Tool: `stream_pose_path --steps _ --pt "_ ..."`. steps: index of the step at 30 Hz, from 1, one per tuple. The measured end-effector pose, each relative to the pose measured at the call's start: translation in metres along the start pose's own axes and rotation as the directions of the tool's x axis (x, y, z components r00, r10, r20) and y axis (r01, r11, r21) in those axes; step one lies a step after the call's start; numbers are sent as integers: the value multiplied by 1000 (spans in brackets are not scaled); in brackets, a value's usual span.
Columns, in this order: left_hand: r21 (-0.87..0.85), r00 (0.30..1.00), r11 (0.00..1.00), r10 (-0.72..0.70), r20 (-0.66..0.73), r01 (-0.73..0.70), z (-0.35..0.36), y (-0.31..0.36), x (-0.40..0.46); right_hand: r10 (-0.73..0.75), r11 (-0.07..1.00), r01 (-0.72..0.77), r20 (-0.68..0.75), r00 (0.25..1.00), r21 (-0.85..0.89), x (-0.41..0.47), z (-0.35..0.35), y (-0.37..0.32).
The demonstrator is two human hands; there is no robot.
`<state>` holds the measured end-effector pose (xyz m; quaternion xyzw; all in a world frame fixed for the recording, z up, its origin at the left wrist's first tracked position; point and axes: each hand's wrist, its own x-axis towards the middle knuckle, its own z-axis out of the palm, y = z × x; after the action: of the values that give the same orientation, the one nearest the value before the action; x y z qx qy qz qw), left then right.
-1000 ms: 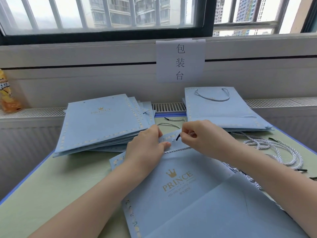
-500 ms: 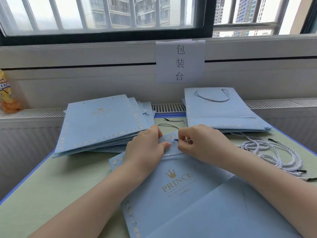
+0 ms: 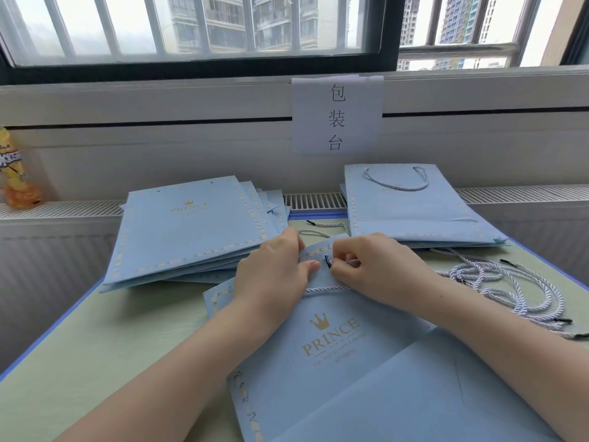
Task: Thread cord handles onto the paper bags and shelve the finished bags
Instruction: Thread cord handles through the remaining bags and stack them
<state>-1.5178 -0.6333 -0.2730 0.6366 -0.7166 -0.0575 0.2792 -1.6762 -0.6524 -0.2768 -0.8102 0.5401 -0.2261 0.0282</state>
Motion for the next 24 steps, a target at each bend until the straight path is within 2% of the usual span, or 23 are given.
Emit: stream_pose_path --steps 5,10,15,21,24 --pt "-2 1000 1000 6 10 -6 1 0 0 27 986 -19 -49 998 166 3 0 3" --pt "14 999 999 33 -20 -33 1 2 -1 32 991 -27 -31 999 135 3 -2 4" --pt "19 999 999 26 -25 -26 2 2 -1 39 999 -39 -5 999 -14 1 -5 2" --pt "-8 998 999 50 -35 -50 -2 3 -1 -7 993 19 -98 995 119 1 -7 2" --pt "-9 998 998 55 -10 -55 -3 3 -2 -36 991 49 -108 993 123 1 -8 1"
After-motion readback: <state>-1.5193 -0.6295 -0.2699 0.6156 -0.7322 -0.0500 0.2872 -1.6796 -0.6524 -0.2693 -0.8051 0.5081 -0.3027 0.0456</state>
